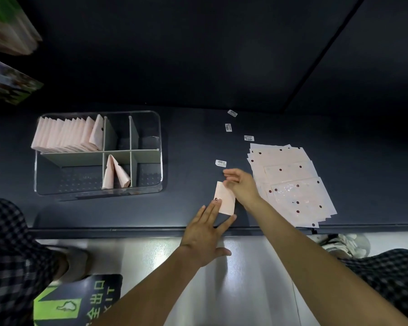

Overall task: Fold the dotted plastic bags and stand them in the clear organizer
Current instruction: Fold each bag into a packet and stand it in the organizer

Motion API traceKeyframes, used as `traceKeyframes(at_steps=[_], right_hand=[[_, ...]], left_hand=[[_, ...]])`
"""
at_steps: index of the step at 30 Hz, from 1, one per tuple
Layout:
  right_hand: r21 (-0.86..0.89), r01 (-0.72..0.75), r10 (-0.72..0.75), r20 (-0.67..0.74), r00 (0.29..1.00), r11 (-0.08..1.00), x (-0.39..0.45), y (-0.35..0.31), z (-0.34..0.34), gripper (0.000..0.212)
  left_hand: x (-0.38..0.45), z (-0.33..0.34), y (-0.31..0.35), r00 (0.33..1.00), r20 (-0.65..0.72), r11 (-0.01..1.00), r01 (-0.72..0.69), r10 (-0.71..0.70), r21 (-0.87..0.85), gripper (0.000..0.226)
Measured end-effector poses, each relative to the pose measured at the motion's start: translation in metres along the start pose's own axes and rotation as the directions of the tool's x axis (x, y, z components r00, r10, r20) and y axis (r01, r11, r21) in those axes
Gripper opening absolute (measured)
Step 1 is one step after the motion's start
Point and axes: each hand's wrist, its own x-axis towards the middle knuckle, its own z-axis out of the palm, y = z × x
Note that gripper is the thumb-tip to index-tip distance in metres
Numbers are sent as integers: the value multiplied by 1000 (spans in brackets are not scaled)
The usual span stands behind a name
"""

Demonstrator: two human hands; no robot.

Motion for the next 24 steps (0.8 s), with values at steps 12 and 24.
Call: traceKeyframes(at_steps=[12,24], right_hand=[[-590,-26,67,48,997,807,10,1,-8,15],[312,-233,267,-70,961,921,-57,10,8,19]], left_hand=[[-9,-6,-9,894,-247,677,81,-373,-731,48],[3,-46,-2,654,376,-414,104,-657,-904,17]])
